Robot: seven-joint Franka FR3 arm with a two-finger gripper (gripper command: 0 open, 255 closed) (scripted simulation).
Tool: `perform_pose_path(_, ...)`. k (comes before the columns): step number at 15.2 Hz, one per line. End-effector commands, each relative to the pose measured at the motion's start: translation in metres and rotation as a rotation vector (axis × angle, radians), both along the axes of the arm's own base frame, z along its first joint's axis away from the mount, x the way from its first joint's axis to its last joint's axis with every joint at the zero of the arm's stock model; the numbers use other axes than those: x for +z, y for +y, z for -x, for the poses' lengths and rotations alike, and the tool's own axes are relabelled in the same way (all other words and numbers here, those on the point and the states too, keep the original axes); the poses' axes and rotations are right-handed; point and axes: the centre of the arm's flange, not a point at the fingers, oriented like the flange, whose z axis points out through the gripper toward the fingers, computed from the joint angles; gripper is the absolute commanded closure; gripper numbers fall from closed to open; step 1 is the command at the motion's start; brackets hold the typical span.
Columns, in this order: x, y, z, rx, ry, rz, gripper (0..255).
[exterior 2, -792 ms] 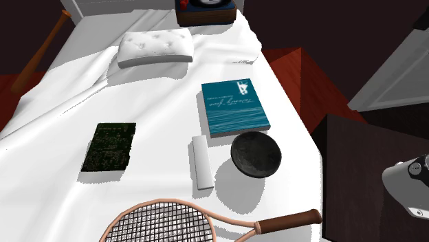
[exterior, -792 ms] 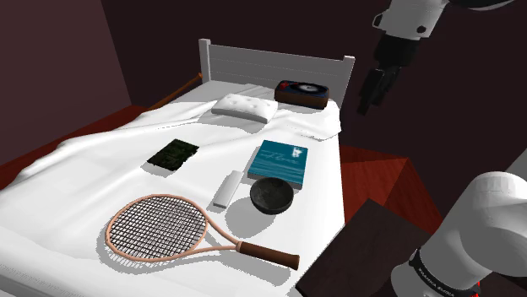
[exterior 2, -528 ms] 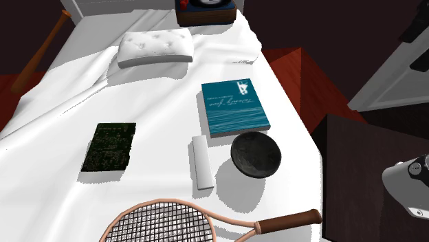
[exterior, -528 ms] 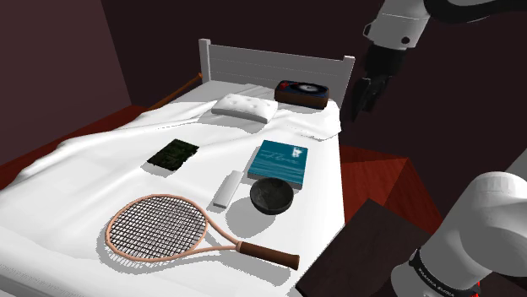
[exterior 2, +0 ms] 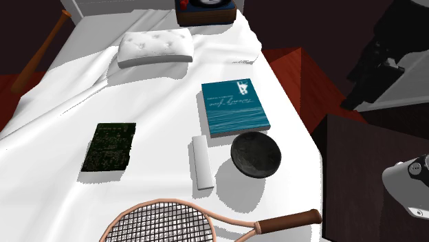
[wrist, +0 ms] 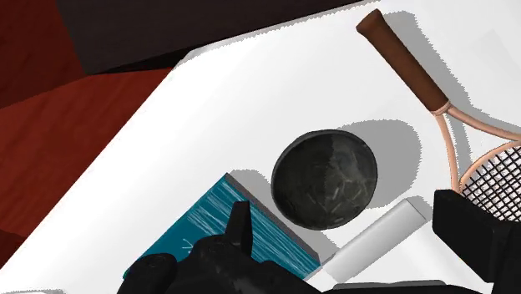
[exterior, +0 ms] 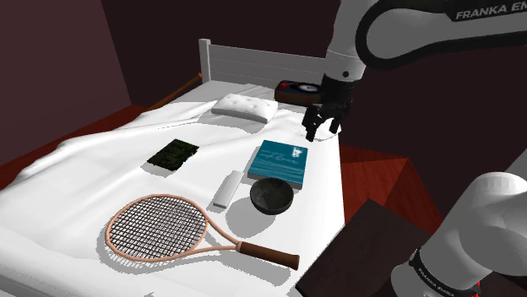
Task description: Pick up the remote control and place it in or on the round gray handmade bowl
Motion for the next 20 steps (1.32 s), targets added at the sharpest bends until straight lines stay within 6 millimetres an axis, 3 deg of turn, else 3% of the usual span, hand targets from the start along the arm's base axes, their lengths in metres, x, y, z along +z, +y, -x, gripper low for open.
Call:
perform_pose_path(1, -0.02, 0.009, -0.013, -0.042, 0.001, -0.003, 0)
perform_pose_path(11, -0.112, 0.054, -0.098, -0.238, 0.016, -0.014, 0)
perform_pose_path(20, -0.196, 0.081, -0.18, -0.414, 0.029, -0.024, 0)
